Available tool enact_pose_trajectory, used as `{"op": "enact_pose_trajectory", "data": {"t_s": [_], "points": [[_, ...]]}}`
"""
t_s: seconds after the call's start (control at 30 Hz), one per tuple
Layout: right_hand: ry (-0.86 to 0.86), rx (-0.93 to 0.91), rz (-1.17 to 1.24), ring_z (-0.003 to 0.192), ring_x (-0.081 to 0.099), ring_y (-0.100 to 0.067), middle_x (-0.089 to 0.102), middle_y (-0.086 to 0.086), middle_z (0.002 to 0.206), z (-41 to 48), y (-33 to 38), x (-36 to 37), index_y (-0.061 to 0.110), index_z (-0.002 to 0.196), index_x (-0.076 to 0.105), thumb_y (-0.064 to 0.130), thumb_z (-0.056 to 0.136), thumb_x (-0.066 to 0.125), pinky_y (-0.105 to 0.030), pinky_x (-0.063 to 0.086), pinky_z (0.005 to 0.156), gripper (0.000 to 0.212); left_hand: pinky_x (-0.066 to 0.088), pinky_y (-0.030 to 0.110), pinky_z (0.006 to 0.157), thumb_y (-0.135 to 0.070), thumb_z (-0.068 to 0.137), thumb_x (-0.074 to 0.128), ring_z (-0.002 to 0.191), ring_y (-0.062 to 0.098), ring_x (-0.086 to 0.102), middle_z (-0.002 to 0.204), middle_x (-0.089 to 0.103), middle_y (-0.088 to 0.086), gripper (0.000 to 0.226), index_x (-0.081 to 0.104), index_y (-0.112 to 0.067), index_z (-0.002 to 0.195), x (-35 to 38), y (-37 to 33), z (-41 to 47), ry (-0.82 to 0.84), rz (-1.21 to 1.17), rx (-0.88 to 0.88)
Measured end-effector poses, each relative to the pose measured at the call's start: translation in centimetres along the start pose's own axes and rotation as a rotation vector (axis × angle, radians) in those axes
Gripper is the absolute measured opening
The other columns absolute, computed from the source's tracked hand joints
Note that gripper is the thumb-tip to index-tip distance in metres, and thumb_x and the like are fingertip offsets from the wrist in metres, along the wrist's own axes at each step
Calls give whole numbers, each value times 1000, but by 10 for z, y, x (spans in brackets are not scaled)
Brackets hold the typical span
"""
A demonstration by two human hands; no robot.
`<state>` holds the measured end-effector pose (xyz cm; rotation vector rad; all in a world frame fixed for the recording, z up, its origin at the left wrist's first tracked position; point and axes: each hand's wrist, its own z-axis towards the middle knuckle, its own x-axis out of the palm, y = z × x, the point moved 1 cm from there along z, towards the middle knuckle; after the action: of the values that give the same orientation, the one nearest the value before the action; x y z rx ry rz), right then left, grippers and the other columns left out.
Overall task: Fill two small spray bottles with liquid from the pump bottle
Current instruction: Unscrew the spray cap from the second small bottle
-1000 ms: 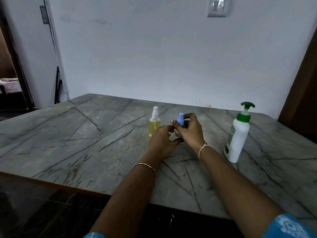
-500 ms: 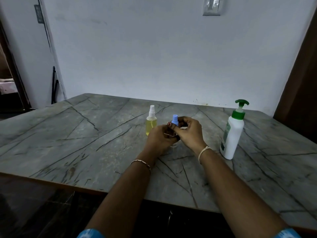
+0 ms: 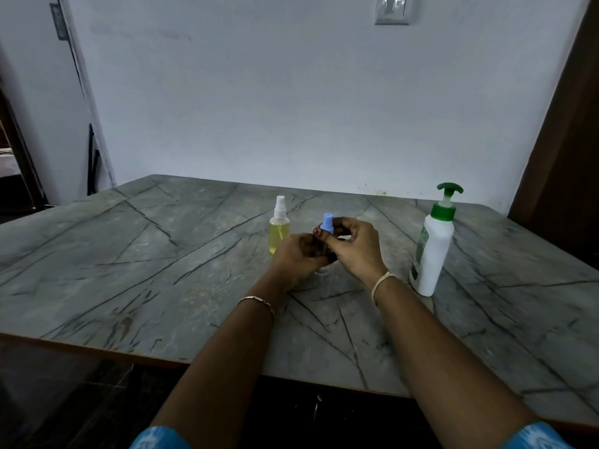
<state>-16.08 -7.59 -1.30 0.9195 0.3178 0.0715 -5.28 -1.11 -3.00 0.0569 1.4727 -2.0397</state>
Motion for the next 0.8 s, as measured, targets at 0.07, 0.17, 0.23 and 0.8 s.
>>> {"op": "enact_pose_trajectory", "data": {"t_s": [0.07,0.17,0.23,0.8], "points": [[-2,-1,-3,78,61,0,69,4,83,-2,0,-1,11,96,75,27,74,80,-4,45,64,28,52,11,74,-8,75,76,86,8,67,100,70,2,36,66,-6,110,0,0,1,27,-45,-10],[3,-7,-4,77,62,-4,70,2,83,-4,0,-4,10,96,75,26,75,80,-6,46,64,28,54,21,82,-7,75,76,91,13,68,103,71,9,35,65,-6,108,-1,3,2,55,-89,-34],[3,-20,-6,73,60,-1,69,3,81,-6,1,-4,10,95,74,25,75,80,-6,46,63,25,54,32,89,-3,74,76,95,19,68,104,71,13,35,65,-4,107,-2,5,3,76,-137,-50],[139,-8,191,89,68,-17,71,-10,95,1,7,-10,9,104,68,5,80,74,-27,56,78,25,53,40,93,-4,71,79,95,23,69,99,72,13,32,68,0,100,-3,7,3,145,-212,-111]]}}
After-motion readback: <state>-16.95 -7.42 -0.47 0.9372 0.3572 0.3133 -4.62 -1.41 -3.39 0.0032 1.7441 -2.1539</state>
